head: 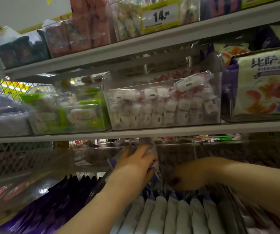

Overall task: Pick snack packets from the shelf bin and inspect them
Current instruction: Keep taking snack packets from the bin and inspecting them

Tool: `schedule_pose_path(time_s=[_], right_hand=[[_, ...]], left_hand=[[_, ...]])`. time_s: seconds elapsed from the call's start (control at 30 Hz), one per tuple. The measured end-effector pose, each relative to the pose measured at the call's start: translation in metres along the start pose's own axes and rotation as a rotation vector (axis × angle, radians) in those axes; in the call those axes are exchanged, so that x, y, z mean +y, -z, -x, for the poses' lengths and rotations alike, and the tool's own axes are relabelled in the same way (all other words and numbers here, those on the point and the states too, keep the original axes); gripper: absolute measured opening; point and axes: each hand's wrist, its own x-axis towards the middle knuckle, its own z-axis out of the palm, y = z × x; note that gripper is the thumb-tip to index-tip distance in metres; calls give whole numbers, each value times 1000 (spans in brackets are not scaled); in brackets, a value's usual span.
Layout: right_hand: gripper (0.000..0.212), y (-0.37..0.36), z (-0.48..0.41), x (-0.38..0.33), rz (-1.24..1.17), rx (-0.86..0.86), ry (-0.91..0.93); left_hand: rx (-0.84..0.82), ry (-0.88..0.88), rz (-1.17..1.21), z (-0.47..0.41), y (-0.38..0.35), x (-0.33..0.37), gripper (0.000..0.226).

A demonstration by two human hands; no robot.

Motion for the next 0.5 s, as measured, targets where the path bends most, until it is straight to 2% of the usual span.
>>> schedule_pose_path(time_s=[0.07,0.1,0.2,0.3,0.4,0.5], right_hand=[[34,3,5,1,45,-28,8],[32,5,7,3,47,25,-11],[29,9,20,18,39,328,-98],[32,3,34,38,-4,446,-207],[41,-4,44,47,-68,456,-119],[50,-3,50,43,-182,535,42]], left_hand=[[-2,44,36,-3,0,6,30],[-12,79,92,-4,1,10,26],[-2,100,187,-8,-6,21,23],[-85,105,256,-23,-16,39,31],[-295,129,334,-37,-32,61,42],[-296,141,517,-38,-46,71,62]])
